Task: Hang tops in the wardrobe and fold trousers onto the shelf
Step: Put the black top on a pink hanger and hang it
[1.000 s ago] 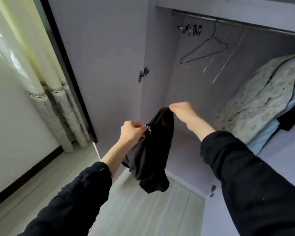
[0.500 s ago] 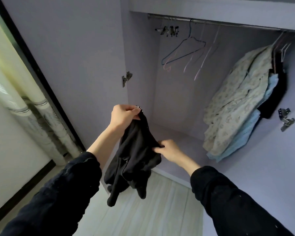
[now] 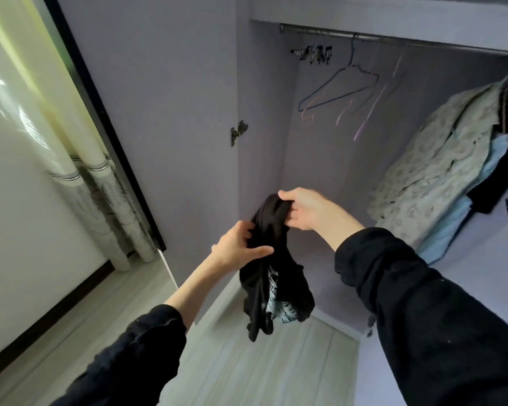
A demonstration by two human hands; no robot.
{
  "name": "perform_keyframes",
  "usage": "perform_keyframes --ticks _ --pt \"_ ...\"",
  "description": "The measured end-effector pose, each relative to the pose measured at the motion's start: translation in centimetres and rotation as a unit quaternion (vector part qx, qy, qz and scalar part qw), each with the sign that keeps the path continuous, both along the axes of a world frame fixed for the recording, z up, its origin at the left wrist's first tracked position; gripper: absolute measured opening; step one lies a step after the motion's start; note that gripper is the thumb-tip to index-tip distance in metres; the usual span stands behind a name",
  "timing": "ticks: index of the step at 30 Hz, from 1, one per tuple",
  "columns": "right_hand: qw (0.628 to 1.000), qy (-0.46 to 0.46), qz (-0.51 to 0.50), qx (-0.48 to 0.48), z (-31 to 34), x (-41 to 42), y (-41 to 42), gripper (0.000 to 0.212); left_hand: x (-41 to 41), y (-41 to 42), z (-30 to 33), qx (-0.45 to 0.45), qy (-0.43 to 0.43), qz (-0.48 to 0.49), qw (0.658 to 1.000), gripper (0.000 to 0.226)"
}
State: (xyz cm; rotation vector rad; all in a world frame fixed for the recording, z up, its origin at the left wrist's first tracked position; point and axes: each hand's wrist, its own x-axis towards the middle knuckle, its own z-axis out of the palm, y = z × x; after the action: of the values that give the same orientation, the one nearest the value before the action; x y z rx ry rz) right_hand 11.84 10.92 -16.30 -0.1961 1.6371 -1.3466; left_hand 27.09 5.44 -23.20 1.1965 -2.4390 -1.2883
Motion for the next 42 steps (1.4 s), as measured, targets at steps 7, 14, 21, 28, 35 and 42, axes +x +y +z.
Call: perform_keyframes --ticks 7,14,21,28,35,42 --pt "0.989 -0.084 -0.082 -0.089 4.2 -0.9 0.4 0.013 -0.1 1.0 -1.9 -0.030 -0.031 0.069 0.997 0.058" --pt "0.963 -0.152 -0.167 -0.147 5.3 -0.5 0.8 0.015 -2.9 4.0 -0.3 -0.069 0.060 0.081 0.992 0.046" --pt "0.948 -0.172 -0.204 -0.171 5.7 0.1 1.5 0.033 -4.2 2.6 0.7 -0.057 0.118 0.118 0.984 0.032" --pt "0.953 -0.156 -0.175 -0.194 6.3 -0.5 2.8 0.036 -4.1 -0.9 2.1 0.047 0.210 0.118 0.969 0.007" --pt "0.904 0.378 0.191 0.062 1.2 -1.6 5.1 0.063 -3.4 -2.3 6.0 0.063 0.247 0.026 0.967 0.019" --pt "0.795 0.493 0.344 0.086 -3.7 1.0 5.4 0.071 -3.2 -2.0 7.7 0.060 0.287 0.006 0.956 0.011"
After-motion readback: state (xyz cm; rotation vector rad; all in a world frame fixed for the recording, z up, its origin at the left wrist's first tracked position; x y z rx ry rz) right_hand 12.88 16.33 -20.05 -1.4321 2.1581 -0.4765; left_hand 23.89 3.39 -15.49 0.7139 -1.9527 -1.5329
